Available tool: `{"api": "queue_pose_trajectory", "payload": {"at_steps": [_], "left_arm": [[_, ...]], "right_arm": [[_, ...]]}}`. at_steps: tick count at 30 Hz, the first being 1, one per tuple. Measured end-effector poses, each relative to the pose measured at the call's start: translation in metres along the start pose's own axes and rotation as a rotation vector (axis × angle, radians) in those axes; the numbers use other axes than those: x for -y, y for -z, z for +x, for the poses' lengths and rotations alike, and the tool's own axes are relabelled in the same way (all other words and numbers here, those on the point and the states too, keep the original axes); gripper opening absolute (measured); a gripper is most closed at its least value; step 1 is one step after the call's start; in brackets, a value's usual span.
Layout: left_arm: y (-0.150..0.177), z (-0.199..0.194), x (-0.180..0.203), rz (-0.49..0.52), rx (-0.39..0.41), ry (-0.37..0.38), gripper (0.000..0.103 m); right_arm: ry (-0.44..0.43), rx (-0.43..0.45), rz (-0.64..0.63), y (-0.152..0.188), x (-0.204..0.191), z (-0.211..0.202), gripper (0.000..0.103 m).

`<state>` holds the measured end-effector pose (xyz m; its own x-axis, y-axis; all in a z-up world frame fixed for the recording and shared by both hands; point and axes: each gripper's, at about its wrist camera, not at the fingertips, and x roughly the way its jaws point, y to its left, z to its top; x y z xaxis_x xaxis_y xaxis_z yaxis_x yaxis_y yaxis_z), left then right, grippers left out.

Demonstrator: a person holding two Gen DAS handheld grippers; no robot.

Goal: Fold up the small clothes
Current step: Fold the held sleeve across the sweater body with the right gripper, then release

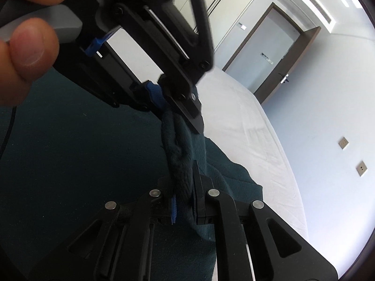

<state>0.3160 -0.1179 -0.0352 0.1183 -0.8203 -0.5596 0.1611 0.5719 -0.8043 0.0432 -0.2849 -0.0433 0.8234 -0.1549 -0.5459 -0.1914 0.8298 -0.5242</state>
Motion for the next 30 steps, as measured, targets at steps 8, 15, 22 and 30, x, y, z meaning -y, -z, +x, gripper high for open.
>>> {"api": "queue_pose_trajectory", "payload": {"at_steps": [8,15,22,30], "left_arm": [[-0.021,-0.061,-0.042,0.032,0.066,-0.164,0.006],[-0.034,-0.096,-0.088,0.008,0.102,-0.286,0.006],[-0.036,-0.113,-0.120,-0.037,0.123,-0.324,0.006],[-0.036,-0.122,-0.140,-0.077,0.137,-0.322,0.006]], "right_arm": [[-0.228,-0.076,0.526,0.038,0.100,-0.007,0.011],[-0.480,-0.149,1.042,0.089,0.164,0.060,0.012],[-0.642,-0.152,1.399,0.120,0.163,0.102,0.076],[-0.768,-0.163,1.456,0.102,0.145,0.121,0.084]]}}
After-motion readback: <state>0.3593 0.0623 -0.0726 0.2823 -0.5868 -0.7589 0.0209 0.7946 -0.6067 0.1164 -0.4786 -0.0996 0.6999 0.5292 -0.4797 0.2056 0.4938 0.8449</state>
